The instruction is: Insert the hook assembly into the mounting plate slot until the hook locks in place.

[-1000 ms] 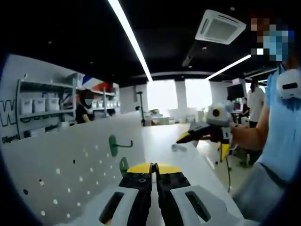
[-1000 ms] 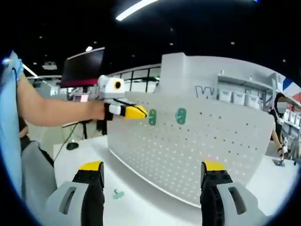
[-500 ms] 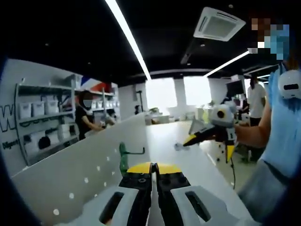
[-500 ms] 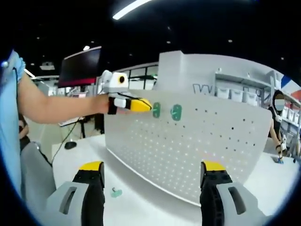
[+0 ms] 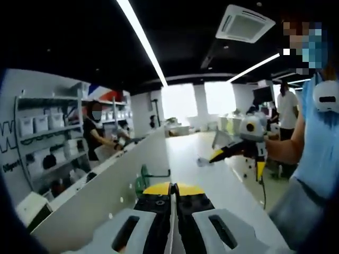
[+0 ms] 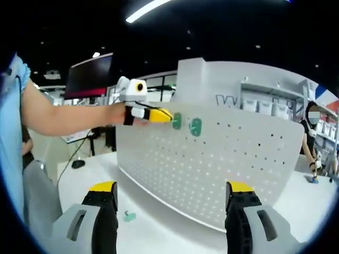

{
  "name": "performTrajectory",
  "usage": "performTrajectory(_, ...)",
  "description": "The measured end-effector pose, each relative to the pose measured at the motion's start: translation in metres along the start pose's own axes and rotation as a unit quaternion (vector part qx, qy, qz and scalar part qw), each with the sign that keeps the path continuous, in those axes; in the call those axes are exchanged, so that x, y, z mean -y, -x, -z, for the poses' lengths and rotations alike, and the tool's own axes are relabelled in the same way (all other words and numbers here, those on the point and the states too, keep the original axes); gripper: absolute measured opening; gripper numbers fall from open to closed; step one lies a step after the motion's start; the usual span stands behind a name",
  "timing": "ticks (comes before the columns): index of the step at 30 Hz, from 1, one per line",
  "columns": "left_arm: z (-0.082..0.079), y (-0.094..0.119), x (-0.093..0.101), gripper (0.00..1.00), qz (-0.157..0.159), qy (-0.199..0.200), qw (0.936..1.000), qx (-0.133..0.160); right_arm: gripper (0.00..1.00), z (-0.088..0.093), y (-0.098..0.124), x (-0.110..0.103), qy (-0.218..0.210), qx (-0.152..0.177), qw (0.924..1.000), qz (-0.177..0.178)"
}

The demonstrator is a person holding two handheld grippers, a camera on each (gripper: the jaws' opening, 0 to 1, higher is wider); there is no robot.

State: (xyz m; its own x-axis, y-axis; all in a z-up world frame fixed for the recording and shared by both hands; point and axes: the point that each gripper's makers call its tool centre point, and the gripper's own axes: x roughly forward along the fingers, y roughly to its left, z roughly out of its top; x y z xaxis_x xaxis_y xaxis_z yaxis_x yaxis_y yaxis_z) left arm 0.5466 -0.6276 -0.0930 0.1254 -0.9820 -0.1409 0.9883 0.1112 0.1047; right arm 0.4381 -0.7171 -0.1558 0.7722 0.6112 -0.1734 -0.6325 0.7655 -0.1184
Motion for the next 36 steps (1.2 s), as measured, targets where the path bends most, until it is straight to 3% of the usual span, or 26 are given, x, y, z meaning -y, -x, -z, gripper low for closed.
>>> performTrajectory(36, 0.008, -0.001, -0.011, 0.02, -0.014, -0.005, 0.9995, -0.029, 0.83, -0.002, 0.006, 0.004, 0.002, 0.003, 1.0, 0.005)
